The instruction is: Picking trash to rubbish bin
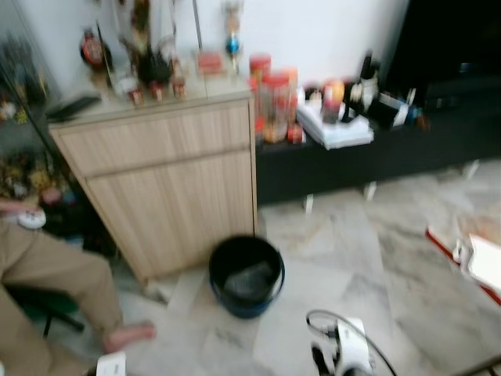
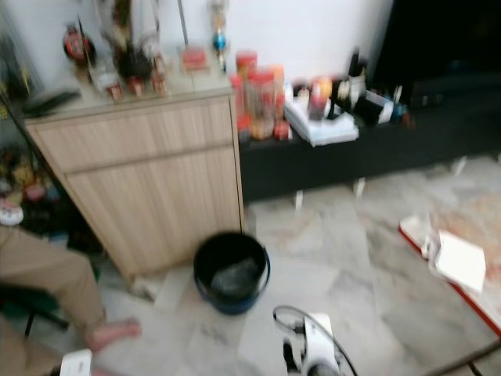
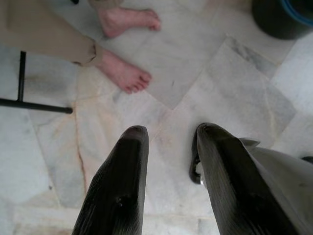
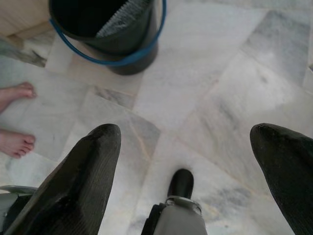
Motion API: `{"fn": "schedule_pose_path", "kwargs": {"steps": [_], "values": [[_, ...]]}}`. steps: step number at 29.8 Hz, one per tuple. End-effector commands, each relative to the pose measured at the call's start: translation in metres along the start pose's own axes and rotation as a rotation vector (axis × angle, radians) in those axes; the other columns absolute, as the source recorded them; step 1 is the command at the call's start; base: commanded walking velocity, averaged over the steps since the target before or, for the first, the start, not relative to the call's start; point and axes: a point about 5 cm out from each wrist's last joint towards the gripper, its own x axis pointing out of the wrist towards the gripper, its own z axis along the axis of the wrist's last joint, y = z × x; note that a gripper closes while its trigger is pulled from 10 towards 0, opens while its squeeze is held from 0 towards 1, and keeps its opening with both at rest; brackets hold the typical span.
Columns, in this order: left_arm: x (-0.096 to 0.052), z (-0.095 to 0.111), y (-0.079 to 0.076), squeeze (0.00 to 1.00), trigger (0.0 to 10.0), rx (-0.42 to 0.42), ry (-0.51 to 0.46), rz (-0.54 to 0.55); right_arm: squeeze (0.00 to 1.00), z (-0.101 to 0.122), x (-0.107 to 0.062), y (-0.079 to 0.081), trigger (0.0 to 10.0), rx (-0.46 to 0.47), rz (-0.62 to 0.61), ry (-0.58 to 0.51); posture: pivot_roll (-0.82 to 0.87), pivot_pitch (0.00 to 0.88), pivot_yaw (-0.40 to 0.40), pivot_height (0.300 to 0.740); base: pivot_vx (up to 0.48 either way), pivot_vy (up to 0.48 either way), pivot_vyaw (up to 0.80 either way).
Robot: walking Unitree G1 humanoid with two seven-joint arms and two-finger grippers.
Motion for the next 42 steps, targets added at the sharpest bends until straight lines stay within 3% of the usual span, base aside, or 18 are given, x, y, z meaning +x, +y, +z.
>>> {"fn": "schedule_pose_path", "kwargs": {"steps": [1, 6, 42], "values": [[0.0002, 0.0022, 0.0035, 0.0, 10.0, -0.012, -0.008, 0.007, 0.0, 0.0048, 0.0013, 0.0033, 10.0, 0.019, 0.006, -0.017, 0.07, 0.0, 0.039, 0.74, 0.0, 0.0, 0.0], [0.0002, 0.0026, 0.0037, 0.0, 10.0, -0.015, -0.012, 0.006, 0.0, 0.0045, 0.0013, 0.0035, 10.0, 0.035, 0.008, -0.016, 0.07, 0.0, 0.039, 0.74, 0.0, 0.0, 0.0], [-0.0004, 0.0016, 0.0087, 0.0, 10.0, 0.009, -0.007, 0.011, 0.0, 0.0016, 0.0015, 0.0075, 10.0, 0.047, 0.001, 0.005, 0.08, 0.0, 0.062, 0.74, 0.0, 0.0, -0.77]]}}
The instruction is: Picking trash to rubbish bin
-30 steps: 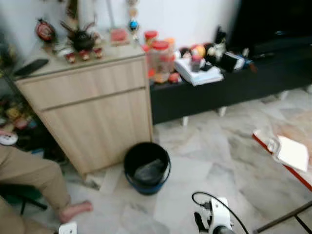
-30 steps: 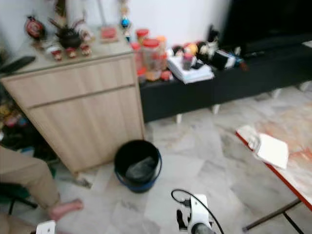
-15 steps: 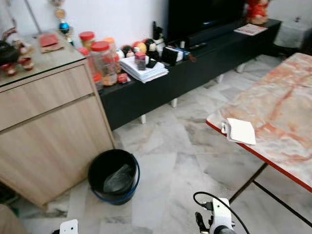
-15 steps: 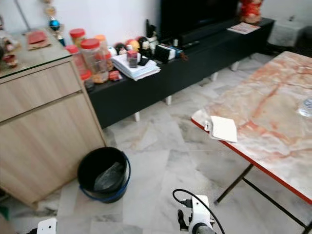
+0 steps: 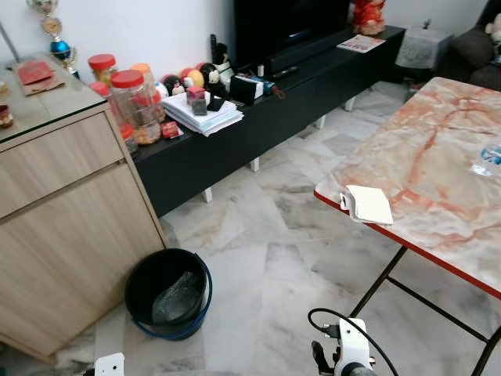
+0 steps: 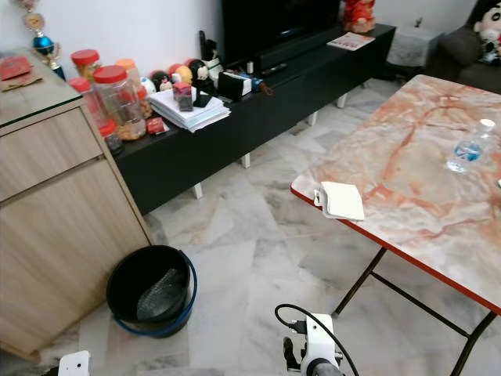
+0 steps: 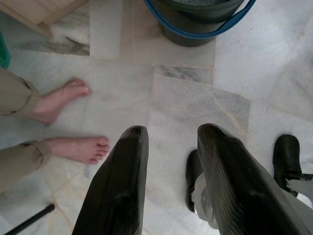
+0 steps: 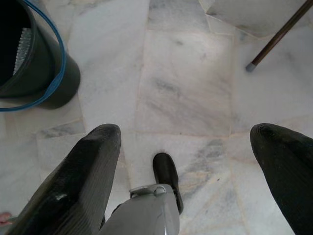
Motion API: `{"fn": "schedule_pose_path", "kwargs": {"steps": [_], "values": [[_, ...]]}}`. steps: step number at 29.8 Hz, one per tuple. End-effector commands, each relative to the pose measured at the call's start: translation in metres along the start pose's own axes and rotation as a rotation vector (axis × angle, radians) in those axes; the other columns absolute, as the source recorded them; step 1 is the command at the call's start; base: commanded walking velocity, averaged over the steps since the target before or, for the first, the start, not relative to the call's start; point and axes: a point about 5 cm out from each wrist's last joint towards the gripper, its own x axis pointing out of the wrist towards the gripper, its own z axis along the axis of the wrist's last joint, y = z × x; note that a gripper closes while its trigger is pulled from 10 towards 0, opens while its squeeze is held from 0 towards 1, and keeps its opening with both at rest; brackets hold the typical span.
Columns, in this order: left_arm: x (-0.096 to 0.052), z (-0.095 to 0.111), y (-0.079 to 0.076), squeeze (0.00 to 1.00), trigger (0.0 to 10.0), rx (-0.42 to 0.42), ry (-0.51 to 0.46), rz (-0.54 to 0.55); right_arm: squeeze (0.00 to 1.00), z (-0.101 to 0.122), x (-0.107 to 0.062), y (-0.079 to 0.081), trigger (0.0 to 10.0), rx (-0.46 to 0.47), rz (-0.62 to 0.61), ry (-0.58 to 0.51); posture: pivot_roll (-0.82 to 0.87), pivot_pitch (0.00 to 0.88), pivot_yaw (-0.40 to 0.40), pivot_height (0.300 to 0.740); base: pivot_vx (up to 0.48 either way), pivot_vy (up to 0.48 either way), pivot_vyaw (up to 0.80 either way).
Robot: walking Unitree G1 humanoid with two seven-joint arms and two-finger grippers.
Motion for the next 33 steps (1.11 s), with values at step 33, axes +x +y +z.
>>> {"fn": "schedule_pose_path", "kwargs": {"steps": [33], "values": [[0.0007, 0.0084, 0.0135, 0.0, 10.0, 0.121, -0.013, 0.022, 0.0, -0.0068, -0.0008, 0.0056, 10.0, 0.024, -0.006, 0.018, 0.07, 0.0, 0.107, 0.74, 0.0, -0.116, -0.77]]}}
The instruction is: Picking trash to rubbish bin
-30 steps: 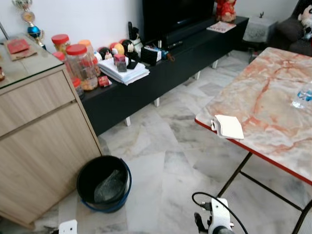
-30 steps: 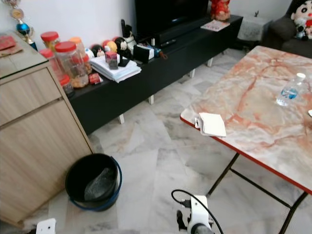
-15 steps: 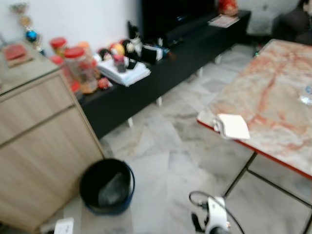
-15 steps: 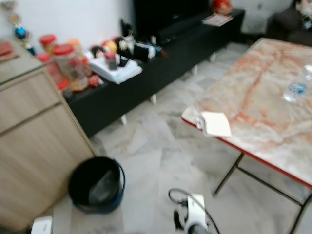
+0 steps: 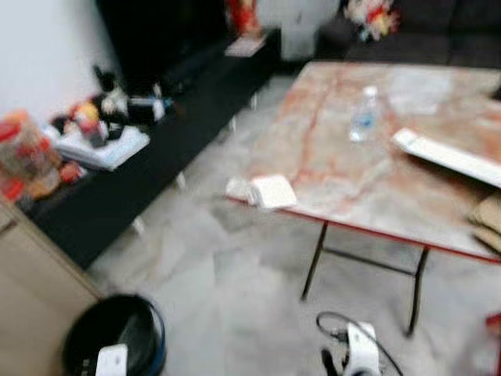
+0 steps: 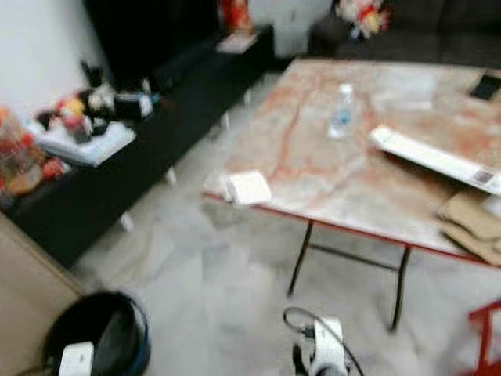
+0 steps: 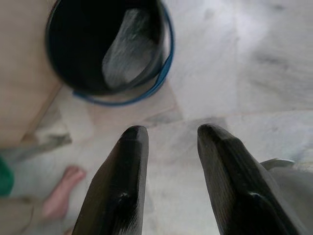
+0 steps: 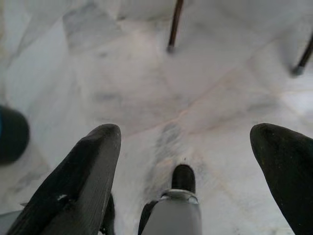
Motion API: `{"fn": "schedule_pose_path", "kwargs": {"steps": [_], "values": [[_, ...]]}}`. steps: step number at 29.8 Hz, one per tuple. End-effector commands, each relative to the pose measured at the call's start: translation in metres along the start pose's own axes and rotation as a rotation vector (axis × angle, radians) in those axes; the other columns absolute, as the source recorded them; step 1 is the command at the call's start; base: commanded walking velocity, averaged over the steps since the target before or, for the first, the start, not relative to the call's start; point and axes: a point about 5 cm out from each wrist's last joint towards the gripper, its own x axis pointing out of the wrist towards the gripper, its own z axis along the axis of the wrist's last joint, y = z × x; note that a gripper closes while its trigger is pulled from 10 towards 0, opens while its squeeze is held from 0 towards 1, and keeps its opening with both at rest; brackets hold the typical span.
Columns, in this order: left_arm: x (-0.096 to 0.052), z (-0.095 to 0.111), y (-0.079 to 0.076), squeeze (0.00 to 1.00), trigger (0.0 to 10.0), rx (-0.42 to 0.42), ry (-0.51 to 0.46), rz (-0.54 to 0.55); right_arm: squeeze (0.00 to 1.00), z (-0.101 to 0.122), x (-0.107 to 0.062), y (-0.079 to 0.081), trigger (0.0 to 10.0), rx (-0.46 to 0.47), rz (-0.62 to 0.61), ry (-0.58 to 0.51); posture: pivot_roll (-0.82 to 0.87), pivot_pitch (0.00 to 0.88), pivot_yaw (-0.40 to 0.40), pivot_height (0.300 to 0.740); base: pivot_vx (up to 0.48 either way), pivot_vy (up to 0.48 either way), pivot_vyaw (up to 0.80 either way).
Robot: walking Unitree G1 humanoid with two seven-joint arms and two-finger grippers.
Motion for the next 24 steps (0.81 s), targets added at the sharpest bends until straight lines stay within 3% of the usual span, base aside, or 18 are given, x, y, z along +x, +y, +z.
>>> {"fn": "schedule_pose_path", "kwargs": {"steps": [1, 8, 16, 21, 24], "values": [[-0.001, -0.004, 0.007, 0.0, 10.0, 0.022, 0.013, 0.015, 0.0, -0.001, 0.001, 0.01, 10.0, 0.008, 0.023, 0.007, 0.07, 0.0, 0.107, 0.74, 0.0, 0.0, -0.77], [-0.001, 0.0, 0.008, 0.0, 10.0, 0.032, -0.004, 0.02, 0.0, 0.0, 0.001, 0.011, 10.0, 0.002, 0.029, 0.002, 0.07, 0.0, 0.104, 0.74, 0.0, 0.0, -0.77], [0.004, 0.032, 0.002, 0.0, 10.0, 0.059, -0.131, 0.011, 0.0, 0.012, 0.003, 0.014, 10.0, -0.019, 0.047, -0.033, 0.07, 0.0, 0.096, 0.74, 0.0, 0.0, -0.77], [0.007, 0.059, -0.016, 0.0, 10.0, 0.098, -0.232, -0.033, 0.0, 0.026, 0.006, 0.018, 10.0, -0.024, 0.064, -0.079, 0.06, 0.0, 0.092, 0.74, 0.0, 0.0, -0.72], [0.007, 0.068, -0.021, 0.0, 10.0, 0.1, -0.272, -0.043, 0.0, 0.029, 0.006, 0.019, 10.0, -0.024, 0.069, -0.09, 0.06, 0.0, 0.089, 0.74, 0.0, 0.0, 0.0]]}}
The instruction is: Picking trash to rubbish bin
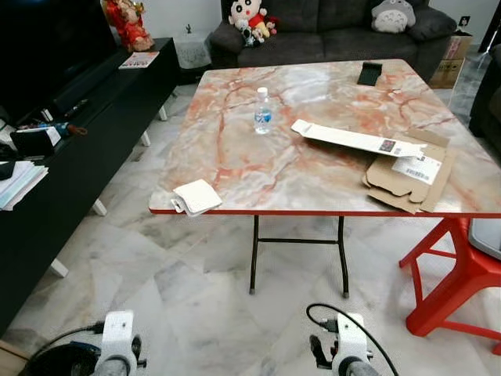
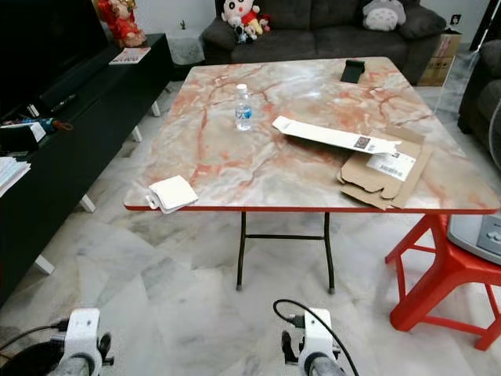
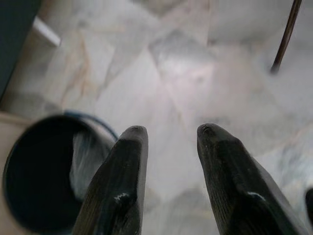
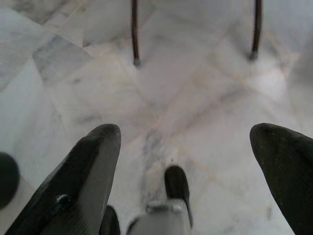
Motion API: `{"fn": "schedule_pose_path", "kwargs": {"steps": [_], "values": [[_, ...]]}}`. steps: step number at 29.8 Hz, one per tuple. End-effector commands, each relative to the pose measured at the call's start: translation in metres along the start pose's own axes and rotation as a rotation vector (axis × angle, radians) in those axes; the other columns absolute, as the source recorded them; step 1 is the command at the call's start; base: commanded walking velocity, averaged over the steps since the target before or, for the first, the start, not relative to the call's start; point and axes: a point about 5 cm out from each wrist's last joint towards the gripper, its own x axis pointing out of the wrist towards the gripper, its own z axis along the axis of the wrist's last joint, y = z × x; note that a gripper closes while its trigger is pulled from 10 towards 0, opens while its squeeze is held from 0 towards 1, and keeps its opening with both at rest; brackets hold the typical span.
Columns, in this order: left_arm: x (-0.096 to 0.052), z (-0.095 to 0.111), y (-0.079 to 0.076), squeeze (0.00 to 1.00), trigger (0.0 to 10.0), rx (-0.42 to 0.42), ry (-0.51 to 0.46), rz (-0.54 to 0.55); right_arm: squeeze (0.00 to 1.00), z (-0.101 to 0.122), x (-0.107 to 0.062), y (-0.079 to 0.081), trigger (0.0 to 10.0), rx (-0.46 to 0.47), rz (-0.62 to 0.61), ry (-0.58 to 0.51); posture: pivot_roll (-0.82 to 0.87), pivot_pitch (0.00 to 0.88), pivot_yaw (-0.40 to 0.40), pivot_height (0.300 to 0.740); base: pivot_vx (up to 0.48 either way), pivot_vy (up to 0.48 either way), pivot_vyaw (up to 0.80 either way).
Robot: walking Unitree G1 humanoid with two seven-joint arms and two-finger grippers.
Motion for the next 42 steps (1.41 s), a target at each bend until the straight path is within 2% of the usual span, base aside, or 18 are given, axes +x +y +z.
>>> {"fn": "schedule_pose_path", "kwargs": {"steps": [1, 3, 5, 6, 7, 9, 10, 12, 15, 17, 20, 24, 30, 42], "values": [[0.0, 0.002, 0.001, 0.0, 10.0, 0.025, -0.015, 0.003, 0.0, 0.007, 0.002, 0.006, 10.0, -0.007, 0.024, -0.027, 0.06, 0.0, 0.089, 0.74, 0.0, 0.0, 0.0], [0.002, 0.008, -0.002, 0.0, 10.0, 0.027, -0.041, -0.004, 0.0, 0.01, 0.002, 0.007, 10.0, -0.016, 0.028, -0.038, 0.06, 0.0, 0.089, 0.74, 0.0, 0.0, 0.0], [0.006, 0.038, -0.015, 0.0, 10.0, 0.026, -0.198, -0.034, 0.0, 0.032, 0.005, 0.015, 10.0, -0.054, 0.07, -0.132, 0.06, 0.0, 0.085, 0.74, 0.0, 0.0, 0.0], [0.006, 0.038, -0.015, 0.0, 10.0, 0.026, -0.198, -0.034, 0.0, 0.032, 0.005, 0.015, 10.0, -0.054, 0.07, -0.132, 0.06, 0.0, 0.085, 0.74, 0.0, 0.0, 0.0], [0.007, 0.05, -0.022, 0.0, 10.0, 0.014, -0.258, -0.053, 0.0, 0.043, 0.006, 0.018, 10.0, -0.061, 0.089, -0.176, 0.06, 0.0, 0.083, 0.74, 0.0, 0.0, 0.0], [0.007, 0.065, -0.032, 0.0, 10.0, -0.002, -0.319, -0.085, 0.0, 0.056, 0.007, 0.022, 10.0, -0.072, 0.108, -0.233, 0.06, 0.0, 0.083, 0.74, 0.0, 0.0, 0.0], [0.007, 0.083, -0.047, 0.0, 10.0, -0.007, -0.386, -0.144, 0.0, 0.075, 0.007, 0.028, 10.0, -0.087, 0.133, -0.305, 0.06, 0.0, 0.074, 0.74, 0.0, 0.0, 0.0], [0.006, 0.098, -0.059, 0.0, 10.0, -0.012, -0.438, -0.195, 0.0, 0.092, 0.006, 0.033, 10.0, -0.088, 0.155, -0.371, 0.06, 0.0, 0.072, 0.74, 0.0, 0.0, 0.0], [0.005, 0.108, -0.065, 0.0, 10.0, -0.02, -0.478, -0.218, 0.0, 0.105, 0.005, 0.038, 10.0, -0.096, 0.169, -0.418, 0.06, 0.0, 0.072, 0.74, 0.0, 0.0, 0.0], [0.001, 0.129, -0.07, 0.0, 10.0, -0.008, -0.566, -0.228, 0.0, 0.127, 0.002, 0.045, 10.0, -0.091, 0.193, -0.51, 0.06, 0.0, 0.071, 0.74, 0.0, 0.0, 0.0], [-0.002, 0.143, -0.072, 0.0, 10.0, 0.022, -0.644, -0.212, 0.0, 0.144, -0.001, 0.048, 10.0, -0.082, 0.202, -0.58, 0.07, 0.0, 0.067, 0.74, 0.0, 0.0, 0.0], [-0.004, 0.152, -0.07, 0.0, 10.0, 0.026, -0.687, -0.192, 0.0, 0.157, -0.005, 0.05, 10.0, -0.078, 0.209, -0.64, 0.07, 0.0, 0.066, 0.74, 0.0, 0.0, 0.0], [-0.005, 0.156, -0.067, 0.0, 10.0, 0.016, -0.7, -0.181, 0.0, 0.171, -0.01, 0.058, 10.0, -0.074, 0.248, -0.713, 0.06, 0.0, 0.071, 0.74, 0.0, 0.0, -0.79], [-0.01, 0.168, -0.059, 0.0, 10.0, 0.005, -0.768, -0.128, 0.0, 0.186, -0.016, 0.073, 10.0, -0.093, 0.308, -0.769, 0.07, 0.0, 0.064, 0.74, 0.0, 0.0, -0.79]]}}
